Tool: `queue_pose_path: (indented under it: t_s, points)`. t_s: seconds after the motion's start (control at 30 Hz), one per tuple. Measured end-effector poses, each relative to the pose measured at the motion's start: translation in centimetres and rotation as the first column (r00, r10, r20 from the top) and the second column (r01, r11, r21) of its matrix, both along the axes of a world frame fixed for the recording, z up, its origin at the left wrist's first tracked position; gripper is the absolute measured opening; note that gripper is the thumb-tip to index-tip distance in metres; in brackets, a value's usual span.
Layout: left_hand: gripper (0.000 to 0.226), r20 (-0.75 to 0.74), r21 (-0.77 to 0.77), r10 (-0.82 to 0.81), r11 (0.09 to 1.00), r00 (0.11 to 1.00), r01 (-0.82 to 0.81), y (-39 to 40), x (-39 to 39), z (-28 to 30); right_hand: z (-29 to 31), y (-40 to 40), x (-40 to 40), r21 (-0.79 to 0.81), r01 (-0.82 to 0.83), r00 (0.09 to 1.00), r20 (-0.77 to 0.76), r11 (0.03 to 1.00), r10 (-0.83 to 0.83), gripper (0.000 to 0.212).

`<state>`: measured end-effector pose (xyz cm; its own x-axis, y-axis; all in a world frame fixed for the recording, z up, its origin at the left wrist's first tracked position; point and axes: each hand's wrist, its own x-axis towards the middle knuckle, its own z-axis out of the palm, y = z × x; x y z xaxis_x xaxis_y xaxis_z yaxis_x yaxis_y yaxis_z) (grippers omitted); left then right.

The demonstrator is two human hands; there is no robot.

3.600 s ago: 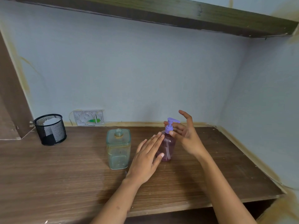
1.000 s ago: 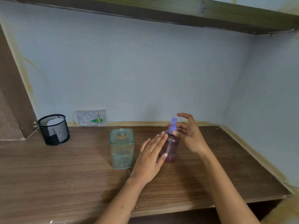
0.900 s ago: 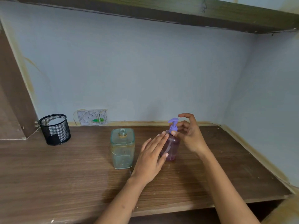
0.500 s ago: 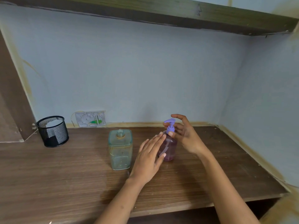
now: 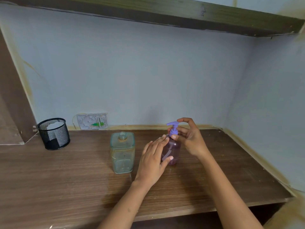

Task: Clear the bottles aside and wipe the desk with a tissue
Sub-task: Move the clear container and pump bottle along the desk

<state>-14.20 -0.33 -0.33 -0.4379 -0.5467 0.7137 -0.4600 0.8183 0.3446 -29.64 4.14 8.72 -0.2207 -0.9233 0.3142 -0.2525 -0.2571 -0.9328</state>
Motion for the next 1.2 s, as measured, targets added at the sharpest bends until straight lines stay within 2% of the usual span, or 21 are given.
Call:
queue_pose_path:
  t_s: [0.47,0.77,0.93,1.03,1.2]
  points:
    - [0.056,-0.106,-0.034,-0.041,0.999,0.993,0.038,-0.5,-0.9,0.1,-0.5,-0.3,0.4,-0.030,0.130,0.991,0.013,0.991,-0.130,0.044]
    - [0.062,-0.017,-0.033,-0.034,0.999,0.999,0.033,-0.2,-0.6,-0.2,-0.8,1.0,2.6,-0.110,0.341,0.938,-0.031,0.934,-0.346,0.038]
    - [0.065,0.089,-0.020,-0.056,0.998,0.994,0.058,0.1,-0.4,0.1,-0.2,2.5,2.3,-0.145,0.410,0.903,-0.074,0.900,-0.424,0.046]
    - [0.061,0.100,-0.017,-0.057,0.998,0.993,0.059,-0.1,-0.5,-0.1,-0.3,3.2,1.4,-0.162,0.492,0.856,-0.091,0.855,-0.509,0.050]
    - [0.046,0.082,-0.006,-0.039,0.999,0.996,0.040,-0.7,-0.6,-0.7,-0.6,4.4,0.0,-0.206,0.529,0.818,-0.133,0.823,-0.560,0.049]
